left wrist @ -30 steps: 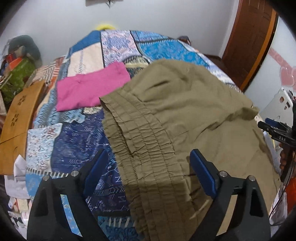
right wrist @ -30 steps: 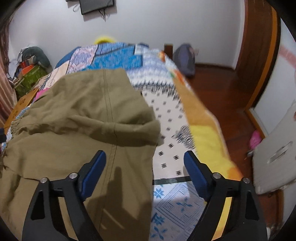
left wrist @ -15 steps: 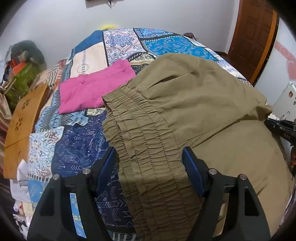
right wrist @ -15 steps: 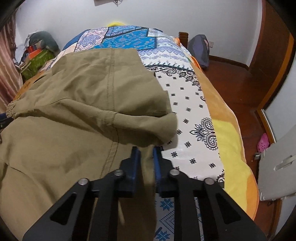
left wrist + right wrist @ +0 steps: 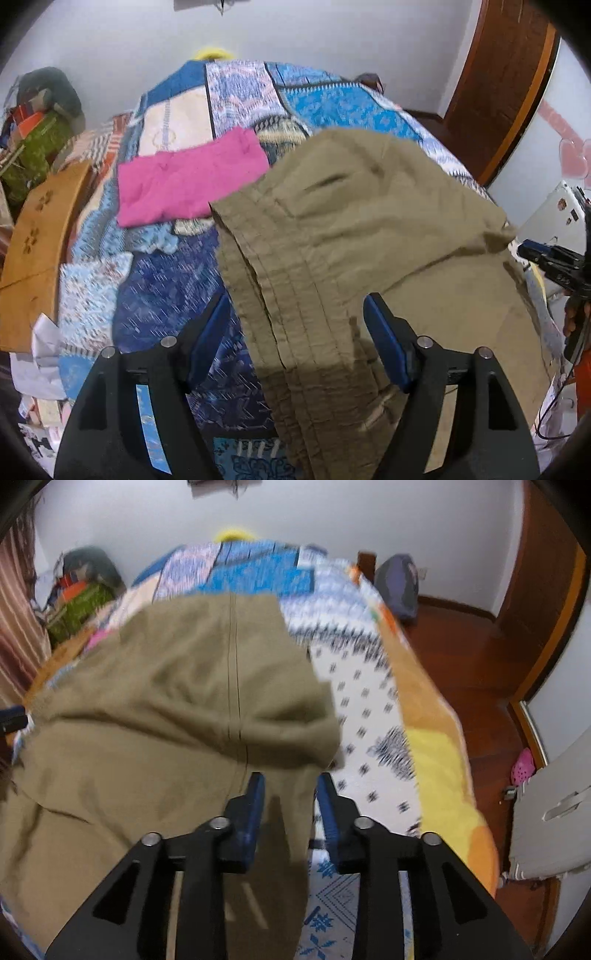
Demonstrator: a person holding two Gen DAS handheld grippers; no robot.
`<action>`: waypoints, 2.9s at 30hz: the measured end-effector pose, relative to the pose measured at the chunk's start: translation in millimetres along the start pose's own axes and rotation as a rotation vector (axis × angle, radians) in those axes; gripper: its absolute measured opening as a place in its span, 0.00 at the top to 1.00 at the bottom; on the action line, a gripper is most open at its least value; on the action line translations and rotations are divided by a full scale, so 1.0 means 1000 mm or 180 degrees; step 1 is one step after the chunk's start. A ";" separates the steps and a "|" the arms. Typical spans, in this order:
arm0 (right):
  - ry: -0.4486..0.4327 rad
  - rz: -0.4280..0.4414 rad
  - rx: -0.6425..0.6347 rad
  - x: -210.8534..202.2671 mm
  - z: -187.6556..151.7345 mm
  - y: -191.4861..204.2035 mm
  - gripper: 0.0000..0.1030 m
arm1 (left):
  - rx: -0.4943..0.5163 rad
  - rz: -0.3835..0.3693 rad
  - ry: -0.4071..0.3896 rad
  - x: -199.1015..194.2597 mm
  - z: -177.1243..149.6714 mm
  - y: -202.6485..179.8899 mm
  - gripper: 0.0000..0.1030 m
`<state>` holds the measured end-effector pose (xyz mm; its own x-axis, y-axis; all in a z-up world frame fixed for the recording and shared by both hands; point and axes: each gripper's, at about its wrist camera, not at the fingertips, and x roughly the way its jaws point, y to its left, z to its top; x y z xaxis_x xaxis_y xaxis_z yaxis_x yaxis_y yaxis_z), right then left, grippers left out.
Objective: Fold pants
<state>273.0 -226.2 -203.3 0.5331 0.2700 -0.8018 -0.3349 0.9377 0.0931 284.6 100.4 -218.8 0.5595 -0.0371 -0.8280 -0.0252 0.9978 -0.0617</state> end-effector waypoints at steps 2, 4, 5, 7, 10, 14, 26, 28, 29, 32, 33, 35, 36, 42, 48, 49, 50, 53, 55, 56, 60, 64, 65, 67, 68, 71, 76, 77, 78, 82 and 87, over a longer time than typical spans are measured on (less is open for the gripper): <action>-0.0104 0.0004 0.0012 -0.005 0.010 0.000 0.65 | 0.0022 0.0090 -0.0031 0.001 0.009 0.001 0.25; -0.0181 -0.0010 0.0004 -0.005 0.021 0.000 0.59 | 0.0036 0.0157 -0.0002 0.007 0.015 0.001 0.25; -0.0195 -0.0011 -0.0010 -0.001 0.028 0.002 0.58 | 0.0048 0.0167 0.0015 0.012 0.018 0.002 0.25; -0.0157 0.0013 -0.0045 0.014 0.037 0.002 0.57 | 0.0075 0.0201 0.0080 0.025 0.023 0.002 0.25; 0.0054 0.0064 -0.0042 0.047 0.046 -0.001 0.57 | 0.0035 0.0241 0.0205 0.043 0.027 0.004 0.25; 0.0403 0.0258 0.0120 0.090 0.049 -0.011 0.57 | -0.0110 0.0162 0.0233 0.054 0.026 0.005 0.25; 0.0257 -0.0014 -0.0187 0.097 0.048 0.005 0.77 | 0.0335 0.0895 -0.0108 0.063 0.024 -0.008 0.28; 0.0270 0.0025 -0.0126 0.098 0.046 0.001 0.77 | 0.0176 0.0732 -0.0015 0.068 0.024 0.006 0.23; 0.0277 0.0032 -0.0117 0.097 0.045 0.000 0.77 | 0.0075 0.0594 0.0048 0.071 0.024 0.014 0.22; 0.0339 0.0012 -0.0120 0.093 0.048 0.003 0.76 | -0.0274 0.0158 0.0177 0.068 0.026 0.035 0.23; 0.0363 0.0027 -0.0129 0.090 0.049 0.004 0.76 | -0.0364 0.0051 0.0186 0.064 0.027 0.041 0.23; 0.0382 0.0053 -0.0169 0.084 0.053 0.005 0.75 | -0.0416 -0.0021 0.0148 0.055 0.027 0.043 0.23; 0.0368 0.0039 -0.0196 0.080 0.055 0.006 0.74 | -0.0400 0.0025 0.0115 0.049 0.028 0.043 0.23; 0.0104 0.0084 -0.0275 0.053 0.073 0.013 0.60 | -0.0120 0.0347 -0.0068 0.026 0.044 0.045 0.23; -0.0133 0.0100 -0.0340 0.048 0.107 0.022 0.51 | -0.0055 0.0397 -0.0013 0.044 0.070 0.055 0.23; -0.0136 0.0102 -0.0344 0.051 0.113 0.023 0.51 | -0.0041 0.0382 0.0021 0.051 0.074 0.056 0.23; -0.0133 0.0111 -0.0348 0.054 0.118 0.024 0.51 | -0.0026 0.0372 0.0050 0.058 0.078 0.056 0.23; -0.0121 0.0128 -0.0382 0.068 0.131 0.028 0.51 | 0.0021 0.0343 0.0121 0.075 0.084 0.056 0.23; -0.0096 0.0129 -0.0407 0.080 0.137 0.031 0.51 | 0.0001 0.0370 0.0170 0.085 0.086 0.057 0.22; -0.0083 0.0129 -0.0411 0.087 0.141 0.032 0.51 | -0.0040 0.0393 0.0219 0.092 0.088 0.059 0.22; 0.0049 0.0148 -0.0377 0.120 0.154 0.034 0.51 | -0.0173 0.0417 0.0375 0.119 0.093 0.069 0.22; 0.0136 0.0129 -0.0468 0.145 0.163 0.039 0.51 | -0.0221 0.0399 0.0330 0.128 0.091 0.073 0.16; 0.0161 0.0111 -0.0525 0.152 0.165 0.042 0.51 | -0.0215 0.0422 0.0318 0.129 0.091 0.073 0.14; 0.0206 0.0084 -0.0598 0.164 0.170 0.045 0.51 | -0.0189 0.0420 0.0301 0.132 0.089 0.071 0.13; 0.0230 0.0077 -0.0623 0.169 0.172 0.046 0.51 | -0.0178 0.0412 0.0296 0.134 0.089 0.070 0.13; 0.0293 0.0078 -0.0661 0.185 0.177 0.048 0.51 | -0.0174 0.0373 0.0303 0.138 0.087 0.070 0.13; 0.0359 0.0258 -0.0448 0.200 0.178 0.041 0.51 | -0.0242 0.0277 0.0251 0.142 0.084 0.075 0.12; 0.0365 0.0288 -0.0423 0.201 0.177 0.040 0.51 | -0.0245 0.0283 0.0223 0.142 0.083 0.075 0.12; 0.0350 0.0349 -0.0394 0.200 0.175 0.038 0.55 | -0.0247 0.0282 0.0206 0.142 0.082 0.075 0.12; 0.0321 0.0287 -0.0452 0.196 0.172 0.042 0.82 | -0.0186 0.0280 0.0152 0.141 0.080 0.071 0.24; 0.0247 0.0079 -0.0676 0.192 0.172 0.053 0.88 | 0.0081 0.0443 0.0101 0.135 0.084 0.053 0.44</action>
<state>491.4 -87.0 -251.1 0.4641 0.2671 -0.8446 -0.5076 0.8616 -0.0064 428.3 152.6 -287.4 0.5256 0.1005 -0.8448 -0.0794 0.9945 0.0689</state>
